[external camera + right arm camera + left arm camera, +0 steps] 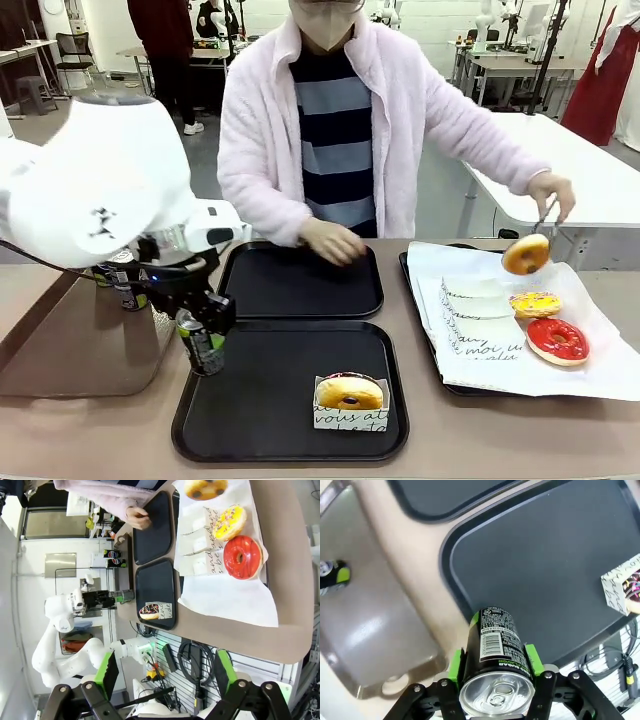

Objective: Set up donuts and drinks on trays.
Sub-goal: Pick up one Pepsi coke and place it on the Flat Tray.

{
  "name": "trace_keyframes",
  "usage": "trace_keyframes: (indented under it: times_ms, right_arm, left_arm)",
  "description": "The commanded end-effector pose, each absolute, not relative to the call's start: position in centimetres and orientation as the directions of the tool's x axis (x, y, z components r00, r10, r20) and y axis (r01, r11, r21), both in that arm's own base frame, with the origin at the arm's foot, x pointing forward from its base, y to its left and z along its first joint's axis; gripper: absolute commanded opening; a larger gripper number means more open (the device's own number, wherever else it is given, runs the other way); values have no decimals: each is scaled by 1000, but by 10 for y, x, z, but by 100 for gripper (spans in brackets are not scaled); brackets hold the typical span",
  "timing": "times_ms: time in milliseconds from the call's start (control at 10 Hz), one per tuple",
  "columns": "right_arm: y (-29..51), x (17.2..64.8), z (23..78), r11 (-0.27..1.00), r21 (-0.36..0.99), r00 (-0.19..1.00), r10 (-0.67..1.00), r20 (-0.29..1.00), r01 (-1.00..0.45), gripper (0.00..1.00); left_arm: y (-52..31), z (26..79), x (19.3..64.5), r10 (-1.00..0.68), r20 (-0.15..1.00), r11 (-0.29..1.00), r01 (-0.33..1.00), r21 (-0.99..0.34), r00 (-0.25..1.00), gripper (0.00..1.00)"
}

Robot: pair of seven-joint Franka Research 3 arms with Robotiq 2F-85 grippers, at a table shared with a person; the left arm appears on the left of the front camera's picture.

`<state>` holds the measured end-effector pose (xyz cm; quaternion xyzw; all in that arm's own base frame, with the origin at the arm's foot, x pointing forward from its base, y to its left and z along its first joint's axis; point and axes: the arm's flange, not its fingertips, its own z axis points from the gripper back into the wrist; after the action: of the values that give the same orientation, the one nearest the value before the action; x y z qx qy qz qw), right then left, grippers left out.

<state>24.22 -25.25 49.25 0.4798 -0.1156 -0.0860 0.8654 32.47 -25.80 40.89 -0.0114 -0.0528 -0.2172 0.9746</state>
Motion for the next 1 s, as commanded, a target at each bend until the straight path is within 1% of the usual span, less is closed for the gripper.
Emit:
trace_keyframes:
  times_ms: [0,300,400,500,900]
  right_arm:
    - [-254,244,493,506,862,957,-260,129,21,100]
    - [-254,244,493,506,862,957,-260,129,21,100]
    - [-254,244,493,506,862,957,-260,129,21,100]
    - [-254,244,493,506,862,957,-260,129,21,100]
    - [-254,244,493,506,862,957,-260,129,21,100]
  left_arm:
    - [-279,391,336,-407,86,912,410,-22,909,58]
    - [-287,374,341,-410,70,911,412,-21,910,58]
    - [-289,371,343,-422,62,905,424,-24,904,70]
    - [-289,372,342,-431,61,901,433,-24,900,100]
    - [-287,376,337,-439,40,898,440,-9,897,99]
